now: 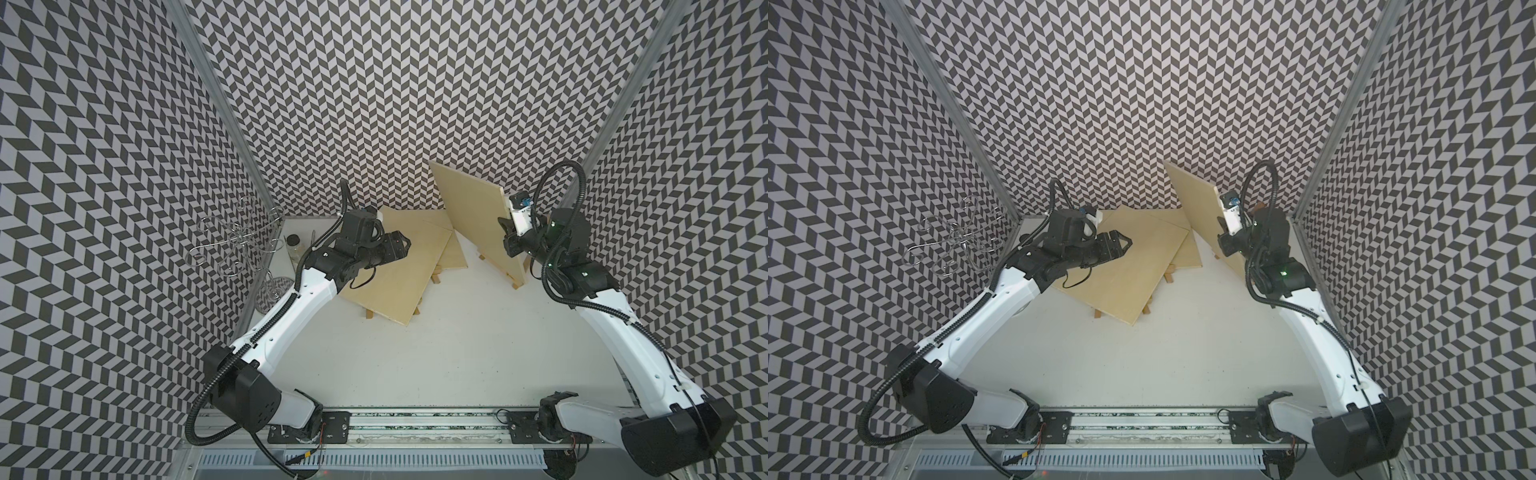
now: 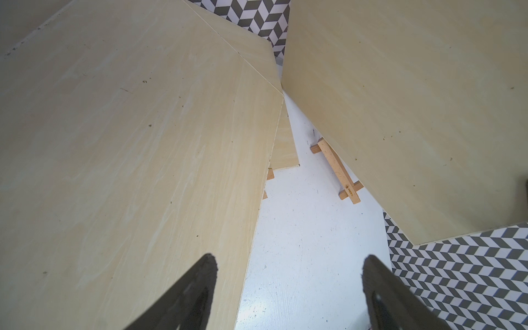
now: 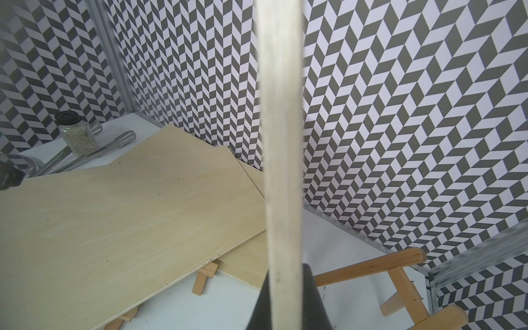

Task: Assemble the easel
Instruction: Place the drawing board on the easel.

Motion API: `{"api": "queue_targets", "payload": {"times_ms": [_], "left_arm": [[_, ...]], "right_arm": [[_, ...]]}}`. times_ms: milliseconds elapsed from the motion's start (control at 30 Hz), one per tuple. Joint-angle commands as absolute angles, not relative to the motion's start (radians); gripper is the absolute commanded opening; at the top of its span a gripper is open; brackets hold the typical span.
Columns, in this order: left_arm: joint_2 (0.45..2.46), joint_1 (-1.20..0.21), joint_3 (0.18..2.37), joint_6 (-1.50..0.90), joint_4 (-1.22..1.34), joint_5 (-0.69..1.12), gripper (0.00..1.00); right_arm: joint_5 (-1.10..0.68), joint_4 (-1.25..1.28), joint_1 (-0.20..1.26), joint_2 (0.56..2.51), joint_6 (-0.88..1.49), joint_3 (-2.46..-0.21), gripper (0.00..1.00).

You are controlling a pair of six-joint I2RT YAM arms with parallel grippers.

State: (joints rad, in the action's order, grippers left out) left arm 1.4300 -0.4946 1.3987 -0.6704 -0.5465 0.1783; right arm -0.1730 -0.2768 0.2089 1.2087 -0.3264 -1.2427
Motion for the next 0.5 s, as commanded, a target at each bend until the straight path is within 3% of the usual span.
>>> {"api": "queue_targets", "payload": {"times_ms": [0, 467], "left_arm": [[1.418, -0.489, 1.396, -0.653, -0.519, 0.186, 0.79], [1.418, -0.489, 1.391, -0.647, -0.518, 0.19, 0.79]], "right_arm": [[-0.307, -0.125, 0.151, 1.158, -0.336, -1.262, 0.0], [-0.428, -0.071, -0.065, 1.138, -0.415, -1.156, 0.0]]}}
